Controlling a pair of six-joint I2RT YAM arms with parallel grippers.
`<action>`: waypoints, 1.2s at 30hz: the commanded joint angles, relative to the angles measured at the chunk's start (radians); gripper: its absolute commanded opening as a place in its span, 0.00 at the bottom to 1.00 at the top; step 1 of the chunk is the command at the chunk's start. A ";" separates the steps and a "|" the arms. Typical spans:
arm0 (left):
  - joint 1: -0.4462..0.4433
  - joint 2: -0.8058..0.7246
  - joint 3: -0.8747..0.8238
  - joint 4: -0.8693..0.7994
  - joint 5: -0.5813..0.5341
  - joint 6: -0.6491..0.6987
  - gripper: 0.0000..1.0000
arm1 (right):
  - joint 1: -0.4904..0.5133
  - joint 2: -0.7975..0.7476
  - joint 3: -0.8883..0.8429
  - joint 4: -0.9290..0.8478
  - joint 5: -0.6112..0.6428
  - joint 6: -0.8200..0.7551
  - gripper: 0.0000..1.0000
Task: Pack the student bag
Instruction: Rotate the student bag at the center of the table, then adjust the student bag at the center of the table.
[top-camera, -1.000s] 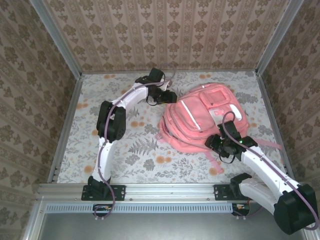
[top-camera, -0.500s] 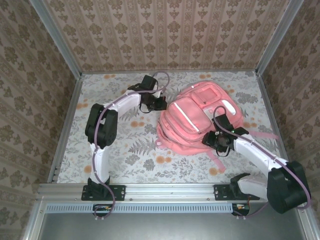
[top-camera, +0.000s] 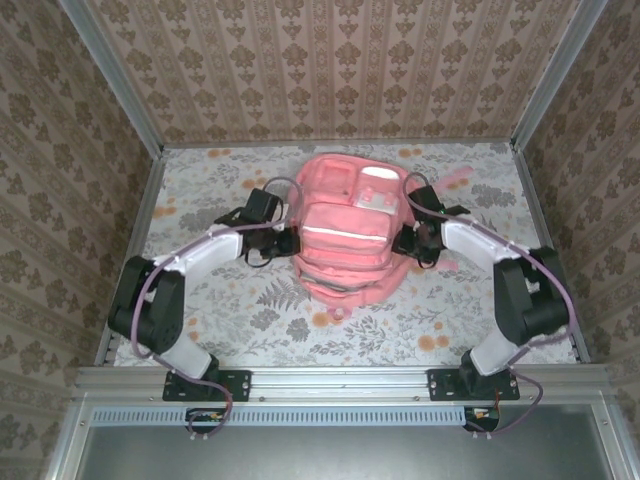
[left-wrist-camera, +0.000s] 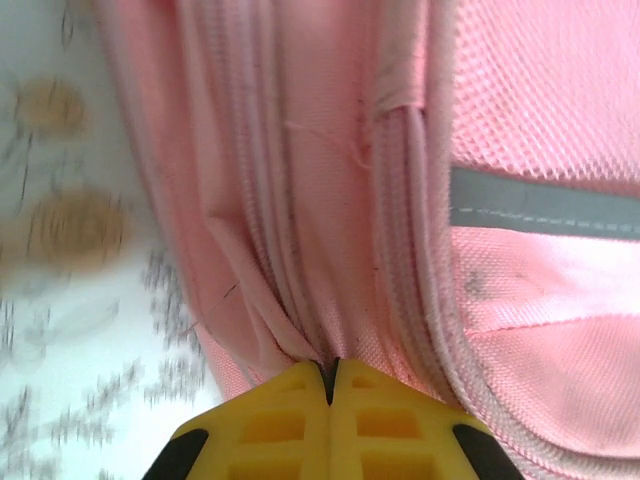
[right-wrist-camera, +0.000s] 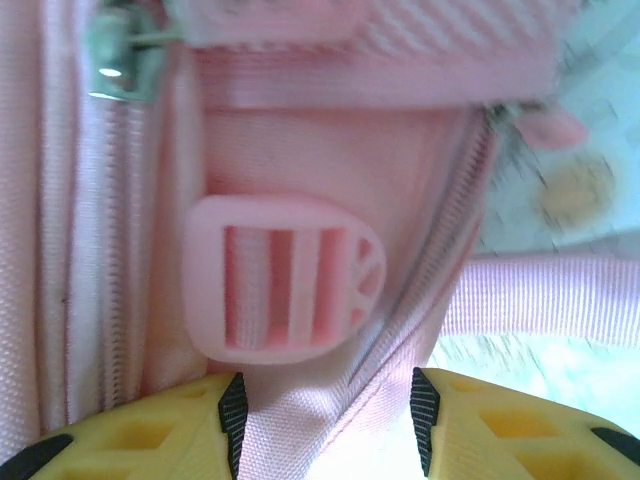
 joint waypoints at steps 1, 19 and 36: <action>-0.118 -0.099 -0.063 -0.008 0.047 -0.083 0.00 | 0.010 0.106 0.147 0.093 -0.064 -0.047 0.50; -0.352 0.035 0.171 -0.010 -0.019 -0.164 0.44 | -0.014 -0.101 0.156 -0.101 0.034 -0.073 0.55; -0.493 0.086 0.389 -0.342 -0.271 0.223 0.65 | 0.030 -0.322 -0.335 0.239 -0.205 0.222 0.46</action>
